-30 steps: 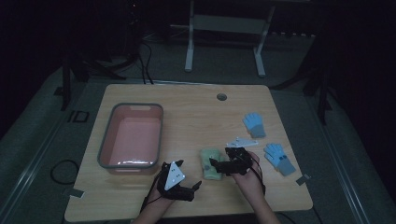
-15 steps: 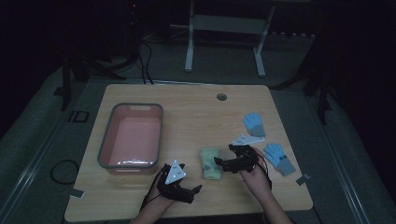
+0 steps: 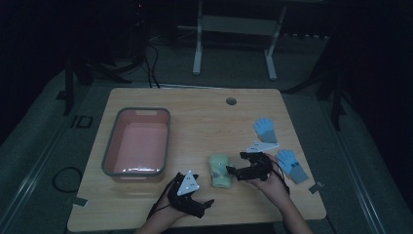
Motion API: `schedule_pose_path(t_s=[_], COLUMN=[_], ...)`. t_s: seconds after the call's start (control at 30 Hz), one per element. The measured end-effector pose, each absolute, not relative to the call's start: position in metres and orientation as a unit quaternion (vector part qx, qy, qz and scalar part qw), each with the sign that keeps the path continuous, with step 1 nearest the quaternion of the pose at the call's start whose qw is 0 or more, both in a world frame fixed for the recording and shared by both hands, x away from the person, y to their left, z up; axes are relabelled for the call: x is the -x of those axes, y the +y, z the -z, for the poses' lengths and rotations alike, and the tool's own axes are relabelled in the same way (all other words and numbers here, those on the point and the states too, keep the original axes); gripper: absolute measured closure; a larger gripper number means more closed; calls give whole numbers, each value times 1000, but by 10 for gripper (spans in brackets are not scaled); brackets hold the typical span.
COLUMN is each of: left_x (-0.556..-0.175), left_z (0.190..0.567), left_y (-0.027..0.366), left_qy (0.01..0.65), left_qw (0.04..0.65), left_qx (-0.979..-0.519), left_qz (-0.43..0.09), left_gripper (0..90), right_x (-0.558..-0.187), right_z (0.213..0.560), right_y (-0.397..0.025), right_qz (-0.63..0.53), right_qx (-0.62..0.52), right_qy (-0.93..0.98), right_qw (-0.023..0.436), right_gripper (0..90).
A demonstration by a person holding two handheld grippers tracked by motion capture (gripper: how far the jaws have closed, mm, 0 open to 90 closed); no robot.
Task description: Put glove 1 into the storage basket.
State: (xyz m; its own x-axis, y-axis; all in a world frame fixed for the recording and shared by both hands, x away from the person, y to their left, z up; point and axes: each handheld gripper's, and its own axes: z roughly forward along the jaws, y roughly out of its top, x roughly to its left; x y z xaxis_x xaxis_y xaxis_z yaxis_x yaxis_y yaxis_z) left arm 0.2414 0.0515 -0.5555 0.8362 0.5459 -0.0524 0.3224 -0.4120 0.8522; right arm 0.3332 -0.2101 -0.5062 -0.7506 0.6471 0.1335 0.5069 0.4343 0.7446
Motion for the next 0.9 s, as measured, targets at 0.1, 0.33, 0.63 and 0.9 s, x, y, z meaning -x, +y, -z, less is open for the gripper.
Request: schedule_pose_path(t_s=[0.1,0.33,0.63,0.9], left_x=[-242,-243,-259,-270], left_z=[556,553,552,551], left_y=[46,41,24,6], left_qy=[255,229,195,128], left_qw=[466,471,475,443], left_qx=[-839,-844,-849,-875], left_qz=[-113,-116,-121,-148], left_gripper=[50,61,176,313], right_x=[-336,-345,-366,-383], right_z=[505,501,510,524], right_y=[-212,-213,-204,-194], right_qz=[-405,-418,-409,-391], right_qx=[-342,-337,-332,-338], right_qy=[843,839,847,855], right_qw=[91,84,62,36], right_gripper=[194,321,359,356])
